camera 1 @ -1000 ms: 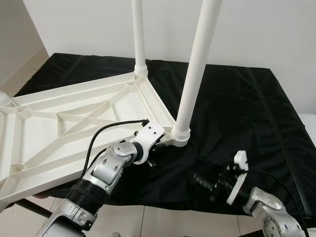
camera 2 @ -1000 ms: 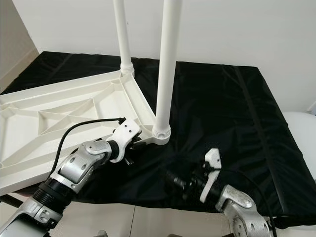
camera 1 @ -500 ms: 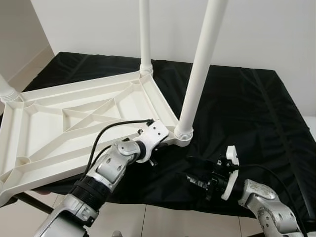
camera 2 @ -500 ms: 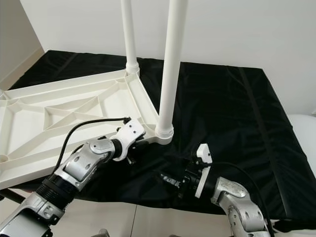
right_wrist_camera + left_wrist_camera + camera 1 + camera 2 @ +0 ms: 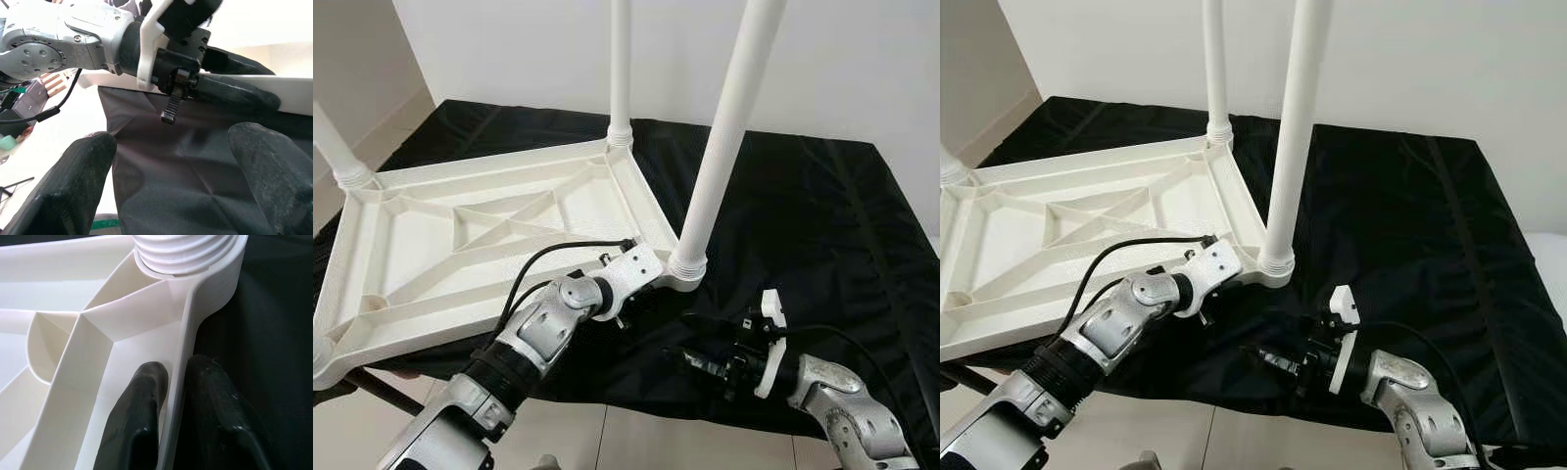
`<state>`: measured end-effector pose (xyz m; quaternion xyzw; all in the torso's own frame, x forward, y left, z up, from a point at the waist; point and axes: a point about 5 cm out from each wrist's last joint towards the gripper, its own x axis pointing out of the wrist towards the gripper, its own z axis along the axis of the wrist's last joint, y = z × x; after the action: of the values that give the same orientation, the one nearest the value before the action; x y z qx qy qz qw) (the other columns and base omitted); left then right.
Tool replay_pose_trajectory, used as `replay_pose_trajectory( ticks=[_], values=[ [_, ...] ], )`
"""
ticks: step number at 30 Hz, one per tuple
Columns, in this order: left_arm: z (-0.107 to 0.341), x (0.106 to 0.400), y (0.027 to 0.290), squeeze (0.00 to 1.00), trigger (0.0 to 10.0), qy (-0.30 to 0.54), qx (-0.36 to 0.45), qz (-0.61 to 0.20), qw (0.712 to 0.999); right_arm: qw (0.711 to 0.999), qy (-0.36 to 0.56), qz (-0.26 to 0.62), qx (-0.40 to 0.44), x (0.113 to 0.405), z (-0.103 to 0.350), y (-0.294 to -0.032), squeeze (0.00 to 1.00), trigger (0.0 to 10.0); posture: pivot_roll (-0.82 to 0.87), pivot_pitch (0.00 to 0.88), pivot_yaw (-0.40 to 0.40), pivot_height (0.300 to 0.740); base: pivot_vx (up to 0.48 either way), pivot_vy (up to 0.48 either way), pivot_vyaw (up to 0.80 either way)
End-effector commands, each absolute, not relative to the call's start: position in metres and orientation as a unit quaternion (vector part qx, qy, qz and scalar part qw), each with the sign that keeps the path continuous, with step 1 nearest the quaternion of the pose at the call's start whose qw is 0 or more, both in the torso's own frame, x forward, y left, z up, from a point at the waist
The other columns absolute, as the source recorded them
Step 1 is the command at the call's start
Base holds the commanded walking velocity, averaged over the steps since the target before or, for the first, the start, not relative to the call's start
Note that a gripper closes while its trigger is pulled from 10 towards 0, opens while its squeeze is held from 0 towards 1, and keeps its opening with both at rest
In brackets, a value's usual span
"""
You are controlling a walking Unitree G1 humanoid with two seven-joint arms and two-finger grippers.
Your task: Building children table
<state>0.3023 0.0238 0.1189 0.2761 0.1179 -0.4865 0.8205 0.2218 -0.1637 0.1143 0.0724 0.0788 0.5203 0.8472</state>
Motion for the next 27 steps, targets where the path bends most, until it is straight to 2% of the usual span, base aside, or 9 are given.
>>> replay_pose_trajectory(
  ticks=[1,6,12,16,18,21,23,27],
  values=[
    [0.12,0.287,0.003,0.0,10.0,0.108,0.299,-0.589,0.743,0.843,0.084,0.525,0.077,0.222,0.112,-0.164,0.0,10.0,-0.05,0.015,0.033,0.74,0.0,0.0,0.0],
    [0.12,0.284,-0.004,0.0,10.0,0.102,0.31,-0.604,0.727,0.841,0.083,0.529,0.076,0.224,0.113,-0.163,0.0,10.0,-0.06,0.017,0.039,0.74,0.0,0.0,0.0],
    [0.118,0.275,-0.023,0.0,10.0,0.079,0.341,-0.645,0.68,0.835,0.076,0.54,0.075,0.225,0.116,-0.156,0.0,10.0,-0.08,0.028,0.054,0.74,0.0,0.0,0.0],
    [0.117,0.271,-0.027,0.0,10.0,0.07,0.351,-0.658,0.662,0.835,0.076,0.541,0.074,0.225,0.116,-0.156,0.0,10.0,-0.09,0.034,0.064,0.74,0.0,0.0,0.0],
    [0.117,0.271,-0.027,0.0,10.0,0.07,0.351,-0.658,0.662,0.835,0.076,0.541,0.074,0.225,0.116,-0.156,0.0,10.0,-0.09,0.034,0.064,0.74,0.0,0.0,0.0],
    [0.116,0.264,-0.034,0.0,10.0,0.06,0.362,-0.676,0.64,0.835,0.074,0.54,0.074,0.223,0.116,-0.155,0.0,10.0,-0.1,0.037,0.075,0.74,0.0,0.0,0.0],
    [0.115,0.264,-0.035,0.0,10.0,0.059,0.363,-0.677,0.637,0.835,0.074,0.54,0.074,0.223,0.116,-0.155,0.0,10.0,-0.1,0.038,0.078,0.74,0.0,0.0,0.0],
    [0.115,0.271,-0.031,0.0,10.0,0.072,0.346,-0.667,0.656,0.837,0.073,0.536,0.076,0.221,0.115,-0.155,0.0,10.0,-0.1,0.036,0.08,0.74,0.0,0.0,0.0]
  ],
)
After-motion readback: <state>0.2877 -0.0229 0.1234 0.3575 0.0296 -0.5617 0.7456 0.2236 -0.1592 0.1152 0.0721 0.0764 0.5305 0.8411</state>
